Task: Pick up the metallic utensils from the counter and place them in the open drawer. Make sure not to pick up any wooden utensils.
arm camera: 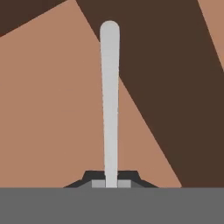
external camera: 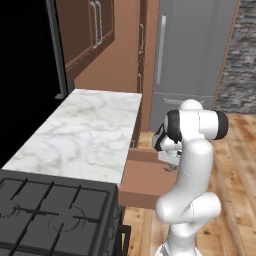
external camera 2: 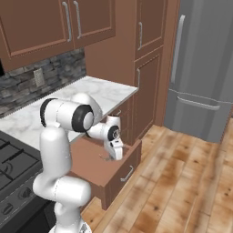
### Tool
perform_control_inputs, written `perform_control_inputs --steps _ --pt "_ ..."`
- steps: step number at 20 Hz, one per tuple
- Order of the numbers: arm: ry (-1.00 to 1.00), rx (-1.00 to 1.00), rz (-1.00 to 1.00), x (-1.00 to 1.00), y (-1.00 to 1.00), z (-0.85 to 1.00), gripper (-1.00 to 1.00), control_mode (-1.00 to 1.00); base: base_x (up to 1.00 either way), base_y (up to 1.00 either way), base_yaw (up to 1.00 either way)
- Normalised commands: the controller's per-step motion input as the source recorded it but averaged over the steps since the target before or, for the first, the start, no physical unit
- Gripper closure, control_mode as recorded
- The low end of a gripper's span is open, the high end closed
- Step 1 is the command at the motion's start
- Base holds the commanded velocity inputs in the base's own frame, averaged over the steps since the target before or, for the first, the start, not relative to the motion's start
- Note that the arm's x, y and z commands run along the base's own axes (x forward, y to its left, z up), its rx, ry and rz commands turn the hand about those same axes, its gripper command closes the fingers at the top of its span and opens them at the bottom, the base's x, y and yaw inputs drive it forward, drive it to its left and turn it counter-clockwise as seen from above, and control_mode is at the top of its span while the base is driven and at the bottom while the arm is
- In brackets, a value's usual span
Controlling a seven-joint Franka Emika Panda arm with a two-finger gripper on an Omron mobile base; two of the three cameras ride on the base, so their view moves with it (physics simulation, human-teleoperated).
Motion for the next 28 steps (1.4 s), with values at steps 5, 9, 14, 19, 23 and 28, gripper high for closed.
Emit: perform_control_inputs --steps 5,9,14,19,23,28 --pt "-0.04 0.0 -0.01 0.08 0.25 0.02 1.0 -1.0 0.0 0.0 0.0" --pt "0.0 0.0 -0.02 0.24 0.55 0.0 1.0 -1.0 0.0 0.0 0.0" --pt "0.0 0.0 0.0 0.17 0.49 0.0 1.0 -1.0 0.0 0.0 0.0" --pt "0.0 0.0 0.14 0.15 0.0 -0.1 1.0 -1.0 0.0 0.0 0.0" --pt "-0.09 0.0 0.28 0.17 -0.09 -0.26 1.0 -1.0 0.0 0.0 0.0" --pt "-0.05 0.0 0.37 0.02 0.0 -0.34 1.0 -1.0 0.0 0.0 0.0"
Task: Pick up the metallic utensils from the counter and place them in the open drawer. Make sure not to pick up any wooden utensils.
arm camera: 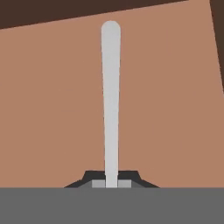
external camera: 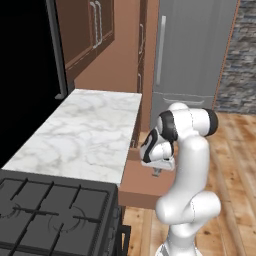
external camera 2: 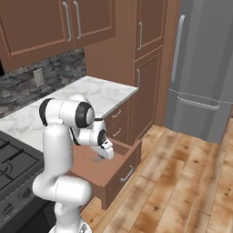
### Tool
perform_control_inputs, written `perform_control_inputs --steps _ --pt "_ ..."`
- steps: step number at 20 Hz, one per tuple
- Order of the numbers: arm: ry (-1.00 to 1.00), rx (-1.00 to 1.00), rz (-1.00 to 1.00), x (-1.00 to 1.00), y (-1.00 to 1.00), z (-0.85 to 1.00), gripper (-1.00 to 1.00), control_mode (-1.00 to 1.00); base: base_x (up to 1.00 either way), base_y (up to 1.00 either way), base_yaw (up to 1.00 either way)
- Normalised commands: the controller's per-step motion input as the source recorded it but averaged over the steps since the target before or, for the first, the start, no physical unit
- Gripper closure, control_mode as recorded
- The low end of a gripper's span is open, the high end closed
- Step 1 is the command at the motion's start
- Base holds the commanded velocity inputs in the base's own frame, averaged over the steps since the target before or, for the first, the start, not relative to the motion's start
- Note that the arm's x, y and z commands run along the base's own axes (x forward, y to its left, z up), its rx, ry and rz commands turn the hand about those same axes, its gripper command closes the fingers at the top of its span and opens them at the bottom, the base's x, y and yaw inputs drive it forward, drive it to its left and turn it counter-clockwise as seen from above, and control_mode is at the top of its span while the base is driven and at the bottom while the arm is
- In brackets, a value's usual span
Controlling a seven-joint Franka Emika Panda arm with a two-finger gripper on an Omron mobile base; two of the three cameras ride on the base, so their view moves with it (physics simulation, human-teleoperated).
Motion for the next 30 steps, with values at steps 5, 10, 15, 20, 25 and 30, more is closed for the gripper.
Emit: perform_control_inputs --steps 5,10,15,20,25,30 --pt "-0.03 0.0 0.36 0.08 0.0 -0.37 1.0 -1.0 0.0 0.0 0.0" --pt "0.0 0.0 0.25 0.14 0.0 -0.31 1.0 -1.0 0.0 0.0 0.0" --pt "0.0 0.02 0.12 0.12 -0.04 -0.34 1.0 -1.0 0.0 0.0 0.0" --pt "0.02 0.03 0.02 0.1 -0.03 -0.31 1.0 -1.0 0.0 0.0 0.0" --pt "0.0 0.0 0.0 0.0 0.0 -0.22 -1.0 -1.0 0.0 0.0 0.0" --pt "0.0 0.0 0.0 0.0 0.0 0.0 -1.0 -1.0 0.0 0.0 0.0"
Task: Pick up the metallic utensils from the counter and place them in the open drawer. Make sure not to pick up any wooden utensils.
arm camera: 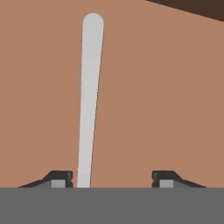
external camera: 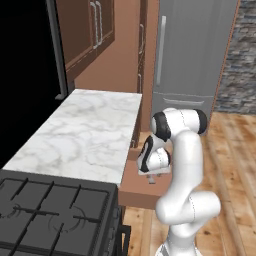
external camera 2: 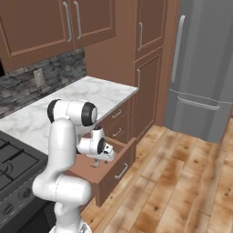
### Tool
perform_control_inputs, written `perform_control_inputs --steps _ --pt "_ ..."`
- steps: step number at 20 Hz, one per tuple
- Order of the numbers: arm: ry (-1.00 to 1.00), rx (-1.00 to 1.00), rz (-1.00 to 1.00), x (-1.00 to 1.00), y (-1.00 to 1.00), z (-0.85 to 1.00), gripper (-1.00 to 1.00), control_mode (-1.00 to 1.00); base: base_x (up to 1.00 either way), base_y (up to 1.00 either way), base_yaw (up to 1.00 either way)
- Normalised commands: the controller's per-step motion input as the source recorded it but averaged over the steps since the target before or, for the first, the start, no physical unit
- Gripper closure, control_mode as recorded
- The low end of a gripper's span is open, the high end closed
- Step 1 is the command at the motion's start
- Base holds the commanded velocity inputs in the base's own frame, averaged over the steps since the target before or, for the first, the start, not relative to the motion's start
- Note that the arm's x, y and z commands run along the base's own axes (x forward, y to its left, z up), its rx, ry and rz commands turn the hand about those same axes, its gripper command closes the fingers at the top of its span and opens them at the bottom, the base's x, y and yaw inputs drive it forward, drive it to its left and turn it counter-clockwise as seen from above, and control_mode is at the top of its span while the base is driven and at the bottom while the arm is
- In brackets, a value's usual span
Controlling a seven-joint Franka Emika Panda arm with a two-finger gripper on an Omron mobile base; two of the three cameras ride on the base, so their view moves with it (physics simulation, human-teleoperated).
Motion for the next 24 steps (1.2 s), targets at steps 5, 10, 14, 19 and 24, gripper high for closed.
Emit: perform_control_inputs --steps 5,10,14,19,24 --pt "0.08 -0.01 0.0 0.0 0.0 0.23 -1.0 -1.0 0.0 0.0 0.0" --pt "0.0 0.0 0.0 -0.03 0.0 0.94 -1.0 -1.0 0.0 0.0 0.0" --pt "0.0 0.01 -0.01 -0.31 0.0 1.0 -1.0 -1.0 0.0 0.0 0.0" --pt "0.04 0.03 -0.12 -0.83 -0.08 1.0 -1.0 -1.0 0.0 0.0 0.0" --pt "0.02 0.01 -0.05 -0.96 -0.04 1.0 -1.0 -1.0 0.0 0.0 0.0"
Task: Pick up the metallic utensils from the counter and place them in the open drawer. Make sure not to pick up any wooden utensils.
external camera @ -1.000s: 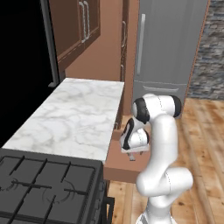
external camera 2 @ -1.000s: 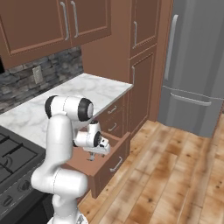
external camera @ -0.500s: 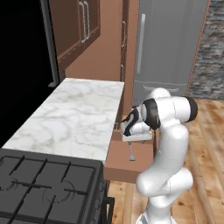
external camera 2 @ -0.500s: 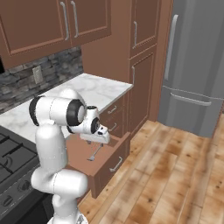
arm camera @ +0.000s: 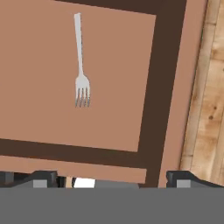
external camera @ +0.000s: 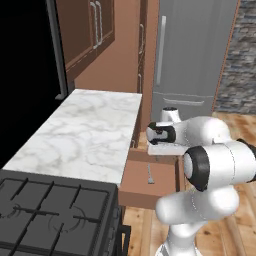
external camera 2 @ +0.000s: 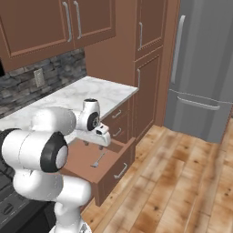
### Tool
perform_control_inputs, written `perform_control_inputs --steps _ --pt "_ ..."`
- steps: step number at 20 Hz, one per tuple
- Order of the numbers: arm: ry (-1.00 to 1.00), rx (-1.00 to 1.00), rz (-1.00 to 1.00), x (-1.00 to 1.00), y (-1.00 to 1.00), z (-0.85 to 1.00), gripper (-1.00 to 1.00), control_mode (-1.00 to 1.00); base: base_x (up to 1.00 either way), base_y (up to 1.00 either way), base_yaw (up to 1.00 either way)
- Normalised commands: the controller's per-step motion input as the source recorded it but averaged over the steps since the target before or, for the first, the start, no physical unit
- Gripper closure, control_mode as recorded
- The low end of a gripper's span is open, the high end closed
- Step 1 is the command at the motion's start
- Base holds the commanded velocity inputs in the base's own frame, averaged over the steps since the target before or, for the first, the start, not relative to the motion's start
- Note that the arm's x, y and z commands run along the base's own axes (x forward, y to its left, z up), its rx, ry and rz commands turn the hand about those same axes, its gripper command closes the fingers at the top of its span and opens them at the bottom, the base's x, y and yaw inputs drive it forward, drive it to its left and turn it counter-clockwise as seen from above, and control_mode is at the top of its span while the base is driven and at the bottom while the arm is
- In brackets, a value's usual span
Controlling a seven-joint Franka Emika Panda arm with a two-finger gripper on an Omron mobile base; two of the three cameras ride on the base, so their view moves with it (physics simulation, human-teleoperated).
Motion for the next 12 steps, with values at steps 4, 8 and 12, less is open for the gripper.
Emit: perform_control_inputs --steps 4,8,12 --pt "-0.16 -0.01 0.0 -0.73 0.18 1.0 -1.0 -1.0 0.0 0.0 0.0" --pt "-0.18 -0.02 0.0 -0.56 0.17 1.0 -1.0 -1.0 0.0 0.0 0.0" --pt "-0.05 0.0 -0.03 -0.48 0.0 0.78 -1.0 -1.0 0.0 0.0 0.0"
